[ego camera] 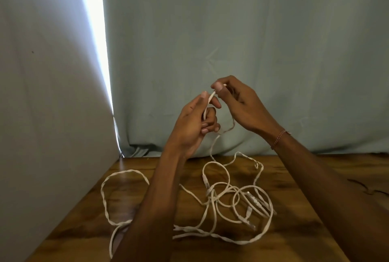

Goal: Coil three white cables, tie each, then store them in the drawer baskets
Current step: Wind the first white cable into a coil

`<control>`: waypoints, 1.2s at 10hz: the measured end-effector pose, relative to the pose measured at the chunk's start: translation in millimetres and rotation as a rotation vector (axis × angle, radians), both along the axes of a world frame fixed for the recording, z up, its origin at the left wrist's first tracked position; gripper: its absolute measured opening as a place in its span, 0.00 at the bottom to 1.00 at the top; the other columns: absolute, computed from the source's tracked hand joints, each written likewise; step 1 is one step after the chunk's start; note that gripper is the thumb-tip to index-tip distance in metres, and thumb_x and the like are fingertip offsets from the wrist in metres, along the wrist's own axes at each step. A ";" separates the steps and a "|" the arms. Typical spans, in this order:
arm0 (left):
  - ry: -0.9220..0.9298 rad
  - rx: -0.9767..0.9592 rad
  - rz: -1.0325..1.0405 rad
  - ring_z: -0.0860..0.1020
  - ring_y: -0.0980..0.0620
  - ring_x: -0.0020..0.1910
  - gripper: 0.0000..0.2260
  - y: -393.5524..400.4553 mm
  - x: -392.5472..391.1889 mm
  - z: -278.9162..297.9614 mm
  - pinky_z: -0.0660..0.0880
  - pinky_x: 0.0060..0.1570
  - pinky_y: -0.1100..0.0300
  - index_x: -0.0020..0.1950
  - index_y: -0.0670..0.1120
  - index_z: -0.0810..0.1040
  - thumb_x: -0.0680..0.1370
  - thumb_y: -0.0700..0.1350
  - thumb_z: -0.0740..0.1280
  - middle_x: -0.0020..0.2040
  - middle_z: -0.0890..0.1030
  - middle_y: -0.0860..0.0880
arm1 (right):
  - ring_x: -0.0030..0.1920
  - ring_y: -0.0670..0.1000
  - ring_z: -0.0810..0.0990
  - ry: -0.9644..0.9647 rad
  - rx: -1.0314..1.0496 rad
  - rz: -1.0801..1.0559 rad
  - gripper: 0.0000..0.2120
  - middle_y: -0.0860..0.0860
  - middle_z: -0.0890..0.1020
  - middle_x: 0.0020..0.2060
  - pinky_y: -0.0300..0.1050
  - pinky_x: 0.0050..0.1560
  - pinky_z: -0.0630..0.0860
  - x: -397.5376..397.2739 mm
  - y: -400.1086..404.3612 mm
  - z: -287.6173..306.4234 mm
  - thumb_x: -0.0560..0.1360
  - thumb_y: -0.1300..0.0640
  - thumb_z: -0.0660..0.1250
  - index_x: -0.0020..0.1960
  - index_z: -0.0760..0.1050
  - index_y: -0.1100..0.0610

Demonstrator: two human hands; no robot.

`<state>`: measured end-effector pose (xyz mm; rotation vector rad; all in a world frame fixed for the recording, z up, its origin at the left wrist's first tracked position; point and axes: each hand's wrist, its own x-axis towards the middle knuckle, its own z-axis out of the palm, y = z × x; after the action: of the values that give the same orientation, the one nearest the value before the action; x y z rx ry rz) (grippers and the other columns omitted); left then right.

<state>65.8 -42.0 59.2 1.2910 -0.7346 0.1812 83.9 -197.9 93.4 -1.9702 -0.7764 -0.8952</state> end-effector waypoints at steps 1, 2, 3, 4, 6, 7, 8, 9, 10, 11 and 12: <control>0.017 -0.035 -0.084 0.61 0.51 0.25 0.23 0.8 -1.3 1.8 0.71 0.37 0.56 0.51 0.40 0.78 0.85 0.57 0.53 0.26 0.63 0.47 | 0.41 0.45 0.77 0.025 0.100 0.057 0.18 0.45 0.78 0.38 0.41 0.47 0.78 1.4 -1.7 -12.3 0.81 0.43 0.62 0.51 0.78 0.57; 0.078 -0.064 -0.256 0.70 0.50 0.26 0.31 0.9 0.4 1.0 0.74 0.39 0.53 0.53 0.39 0.79 0.82 0.64 0.50 0.26 0.72 0.45 | 0.36 0.52 0.74 0.071 0.254 0.079 0.25 0.61 0.75 0.36 0.46 0.40 0.75 1.7 1.9 -19.9 0.78 0.40 0.62 0.45 0.75 0.64; 0.113 -0.081 -0.469 0.77 0.47 0.30 0.39 0.8 4.0 -2.0 0.77 0.44 0.50 0.53 0.36 0.80 0.80 0.69 0.47 0.30 0.78 0.42 | 0.34 0.50 0.72 0.066 0.328 0.072 0.26 0.57 0.74 0.32 0.49 0.38 0.72 2.3 7.0 -27.2 0.77 0.38 0.62 0.40 0.74 0.61; 0.132 -0.116 -0.641 0.82 0.45 0.37 0.43 0.0 3.0 -0.9 0.79 0.49 0.48 0.56 0.34 0.81 0.78 0.71 0.47 0.37 0.82 0.39 | 0.36 0.60 0.79 0.061 0.412 0.038 0.28 0.59 0.78 0.33 0.56 0.40 0.77 3.9 12.4 -35.9 0.77 0.35 0.64 0.38 0.75 0.61; 0.159 -0.158 -0.706 0.85 0.41 0.47 0.36 -21.3 -4.0 9.6 0.79 0.59 0.46 0.57 0.33 0.82 0.83 0.62 0.48 0.45 0.85 0.36 | 0.43 0.57 0.82 0.078 0.436 -0.039 0.07 0.63 0.83 0.40 0.29 0.43 0.75 7.0 6.6 -57.8 0.73 0.74 0.70 0.50 0.81 0.68; 0.147 -0.154 -0.667 0.85 0.40 0.52 0.28 -20.1 -4.0 17.8 0.78 0.62 0.46 0.57 0.34 0.83 0.83 0.53 0.50 0.50 0.85 0.36 | 0.52 0.67 0.79 0.103 0.334 -0.208 0.10 0.66 0.81 0.49 0.44 0.52 0.73 8.1 10.0 -66.7 0.73 0.74 0.68 0.54 0.77 0.73; 0.144 -0.177 -0.667 0.83 0.39 0.57 0.25 -18.0 -1.4 20.8 0.78 0.63 0.48 0.60 0.35 0.82 0.80 0.47 0.51 0.55 0.84 0.35 | 0.47 0.61 0.80 0.044 -0.044 -0.360 0.08 0.65 0.82 0.48 0.34 0.42 0.69 -5.4 4.4 -52.6 0.80 0.66 0.63 0.55 0.78 0.69; 0.144 -0.226 -0.660 0.80 0.36 0.63 0.21 -19.1 3.6 20.6 0.75 0.67 0.47 0.64 0.33 0.75 0.79 0.43 0.52 0.60 0.81 0.33 | 0.35 0.46 0.74 0.156 -0.323 -0.249 0.10 0.57 0.82 0.42 0.31 0.33 0.64 -17.1 5.0 -47.6 0.83 0.61 0.60 0.53 0.79 0.63; 0.148 -0.212 -0.645 0.75 0.36 0.69 0.20 -20.8 12.7 16.6 0.71 0.71 0.45 0.68 0.35 0.69 0.79 0.41 0.52 0.66 0.77 0.33 | 0.41 0.47 0.77 0.343 -0.555 -0.222 0.09 0.56 0.81 0.52 0.37 0.43 0.74 -24.0 5.4 -47.9 0.83 0.56 0.61 0.61 0.75 0.58; 0.124 -0.146 -0.563 0.71 0.40 0.73 0.18 -17.7 23.2 12.1 0.66 0.74 0.43 0.68 0.38 0.66 0.81 0.44 0.50 0.71 0.76 0.37 | 0.45 0.49 0.78 0.458 -0.726 -0.250 0.24 0.55 0.78 0.54 0.43 0.47 0.79 -30.5 6.2 -48.8 0.83 0.56 0.63 0.76 0.61 0.54; 0.099 -0.100 -0.480 0.70 0.42 0.75 0.16 -13.0 30.1 9.3 0.60 0.77 0.42 0.66 0.41 0.63 0.83 0.46 0.47 0.73 0.74 0.39 | 0.41 0.47 0.76 0.446 -0.814 -0.239 0.37 0.51 0.76 0.47 0.41 0.44 0.78 -38.8 6.2 -44.5 0.83 0.57 0.63 0.82 0.44 0.55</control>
<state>95.9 -55.0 68.6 0.9902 -0.9156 -0.2304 45.2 -191.7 48.9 -2.8858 -0.7020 -0.2212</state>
